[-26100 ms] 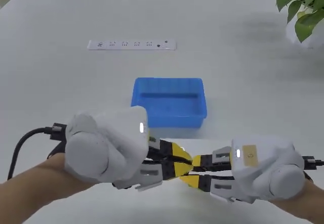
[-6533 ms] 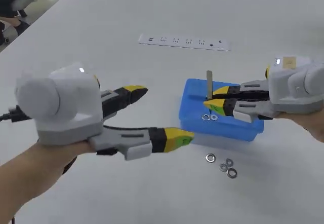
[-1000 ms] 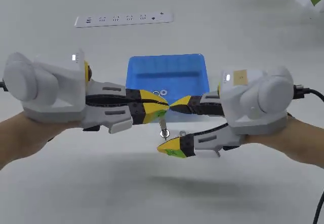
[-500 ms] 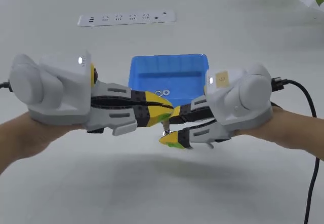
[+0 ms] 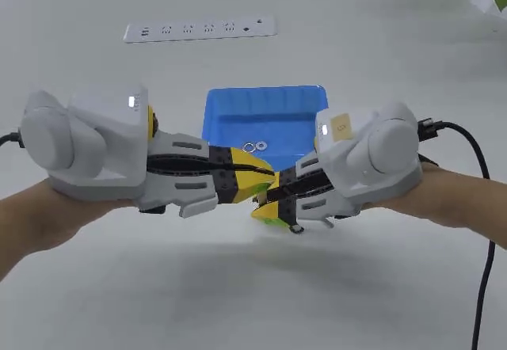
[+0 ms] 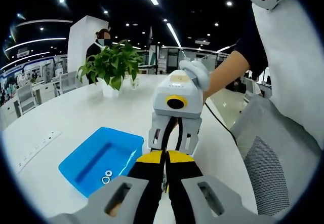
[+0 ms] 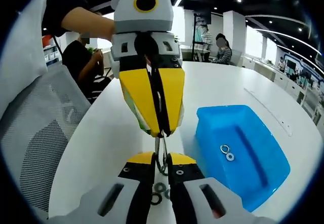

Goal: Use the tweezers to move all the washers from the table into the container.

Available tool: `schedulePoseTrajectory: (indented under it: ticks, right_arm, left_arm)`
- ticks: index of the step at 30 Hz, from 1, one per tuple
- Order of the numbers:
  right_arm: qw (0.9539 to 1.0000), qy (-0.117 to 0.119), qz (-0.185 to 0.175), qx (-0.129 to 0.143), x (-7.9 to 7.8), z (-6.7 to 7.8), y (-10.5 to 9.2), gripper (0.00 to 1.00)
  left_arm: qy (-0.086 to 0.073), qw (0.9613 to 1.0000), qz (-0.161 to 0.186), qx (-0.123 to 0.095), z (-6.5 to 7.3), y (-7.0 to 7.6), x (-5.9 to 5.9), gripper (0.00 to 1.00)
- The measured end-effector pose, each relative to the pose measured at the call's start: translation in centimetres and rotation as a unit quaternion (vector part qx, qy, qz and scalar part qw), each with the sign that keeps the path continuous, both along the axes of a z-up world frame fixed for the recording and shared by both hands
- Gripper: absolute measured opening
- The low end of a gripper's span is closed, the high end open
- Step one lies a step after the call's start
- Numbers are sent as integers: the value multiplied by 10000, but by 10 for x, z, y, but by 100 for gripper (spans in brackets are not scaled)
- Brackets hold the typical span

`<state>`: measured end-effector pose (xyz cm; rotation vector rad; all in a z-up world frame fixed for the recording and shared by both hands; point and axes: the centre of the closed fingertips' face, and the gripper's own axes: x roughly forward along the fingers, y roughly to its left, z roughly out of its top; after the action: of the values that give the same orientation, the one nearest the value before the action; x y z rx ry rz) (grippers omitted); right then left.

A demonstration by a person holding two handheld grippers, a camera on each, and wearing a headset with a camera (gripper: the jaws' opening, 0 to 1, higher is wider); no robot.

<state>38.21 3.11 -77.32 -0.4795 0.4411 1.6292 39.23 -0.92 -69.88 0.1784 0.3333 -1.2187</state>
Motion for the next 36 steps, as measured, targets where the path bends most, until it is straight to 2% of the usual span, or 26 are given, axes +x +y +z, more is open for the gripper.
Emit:
schedulePoseTrajectory:
  ticks: [4,11,14,15,18,19,22,23,27,31,34,36]
  right_arm:
    - [9999,-136,44,20,0,0,-1,10]
    - [9999,-127,47,72,-1,0,-1,9]
    - [9998,-137,80,85,-2,0,0,9]
    - [9998,-153,100,94,-2,0,0,9]
    - [9997,-94,175,109,-7,0,2,9]
    - [9996,-117,214,111,-10,0,4,9]
    - [9996,-94,250,102,-11,0,5,9]
    - [9996,-91,255,103,-11,0,5,9]
    - [9996,-61,271,95,-13,0,6,9]
    - [9995,-35,298,88,-16,1,6,9]
    - [9995,-18,294,120,-18,5,6,9]
    - [9994,-41,310,141,-19,8,7,9]
  left_arm:
    - [-53,10000,35,37,-1,-2,-1,5]
    - [-250,9993,71,277,-3,-3,-7,5]
    - [-238,9992,195,267,-4,0,-7,5]
    - [-183,9991,275,250,-4,1,-7,6]
    - [-200,9988,350,285,-3,5,-9,6]
    - [-131,9989,377,261,-4,7,-11,6]
    - [-119,9985,472,231,-2,11,-12,6]
    - [-44,9983,545,182,0,13,-13,6]
    - [-14,9976,698,8,6,21,-16,6]
    - [-19,9962,870,-1,8,29,-19,7]
    - [-57,9935,1113,-241,16,36,-20,8]
    - [-31,9922,1202,-315,19,39,-22,10]
